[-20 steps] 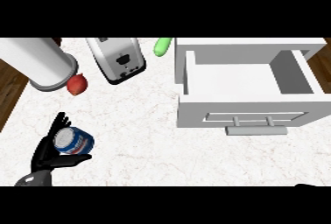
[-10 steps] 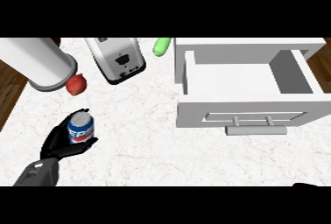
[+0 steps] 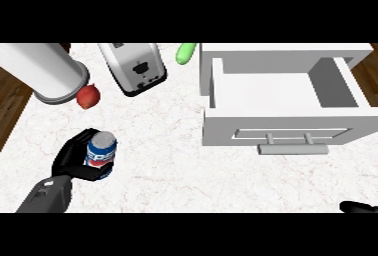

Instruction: Pick up the can, place it into the drawer and close the drawer

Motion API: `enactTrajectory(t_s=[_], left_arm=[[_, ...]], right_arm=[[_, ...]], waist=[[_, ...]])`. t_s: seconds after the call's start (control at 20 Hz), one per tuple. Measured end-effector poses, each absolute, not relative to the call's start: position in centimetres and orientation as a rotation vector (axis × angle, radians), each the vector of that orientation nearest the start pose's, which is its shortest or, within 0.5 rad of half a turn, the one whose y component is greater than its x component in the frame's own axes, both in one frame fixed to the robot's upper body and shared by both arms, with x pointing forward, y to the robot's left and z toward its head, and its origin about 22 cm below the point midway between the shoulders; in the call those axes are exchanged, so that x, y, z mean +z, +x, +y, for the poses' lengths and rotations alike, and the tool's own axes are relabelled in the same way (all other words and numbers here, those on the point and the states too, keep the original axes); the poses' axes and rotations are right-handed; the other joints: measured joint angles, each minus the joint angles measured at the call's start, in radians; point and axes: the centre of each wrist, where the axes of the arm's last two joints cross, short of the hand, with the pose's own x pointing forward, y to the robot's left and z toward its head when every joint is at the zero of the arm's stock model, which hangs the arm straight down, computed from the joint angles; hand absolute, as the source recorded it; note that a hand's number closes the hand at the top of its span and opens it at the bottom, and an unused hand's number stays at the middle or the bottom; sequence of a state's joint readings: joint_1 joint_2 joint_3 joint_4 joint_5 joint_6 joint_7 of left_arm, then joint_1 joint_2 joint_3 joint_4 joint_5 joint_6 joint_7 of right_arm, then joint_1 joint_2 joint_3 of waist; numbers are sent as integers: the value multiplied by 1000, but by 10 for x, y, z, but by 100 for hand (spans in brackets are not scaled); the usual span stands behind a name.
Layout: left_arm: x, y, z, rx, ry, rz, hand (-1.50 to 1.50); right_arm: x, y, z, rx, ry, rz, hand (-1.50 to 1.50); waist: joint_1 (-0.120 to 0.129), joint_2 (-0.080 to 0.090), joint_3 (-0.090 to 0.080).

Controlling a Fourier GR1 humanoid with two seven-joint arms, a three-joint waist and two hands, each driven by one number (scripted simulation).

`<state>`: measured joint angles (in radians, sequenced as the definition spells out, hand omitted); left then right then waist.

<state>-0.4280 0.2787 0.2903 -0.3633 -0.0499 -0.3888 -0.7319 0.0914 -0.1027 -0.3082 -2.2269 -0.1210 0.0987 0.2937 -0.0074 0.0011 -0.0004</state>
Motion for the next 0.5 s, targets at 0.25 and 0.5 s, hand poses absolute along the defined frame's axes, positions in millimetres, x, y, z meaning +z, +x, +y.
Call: enactTrajectory(t_s=[0.25,0.5], left_arm=[[-117,301,296,26,-118,-1567,150],[-104,331,240,98,-83,-1603,150]], right_arm=[[140,164,-308,-50,-236,-1861,-150],[146,166,-301,-52,-243,-1866,-150]], waist=[[-6,1,0],[-7,2,-1]])
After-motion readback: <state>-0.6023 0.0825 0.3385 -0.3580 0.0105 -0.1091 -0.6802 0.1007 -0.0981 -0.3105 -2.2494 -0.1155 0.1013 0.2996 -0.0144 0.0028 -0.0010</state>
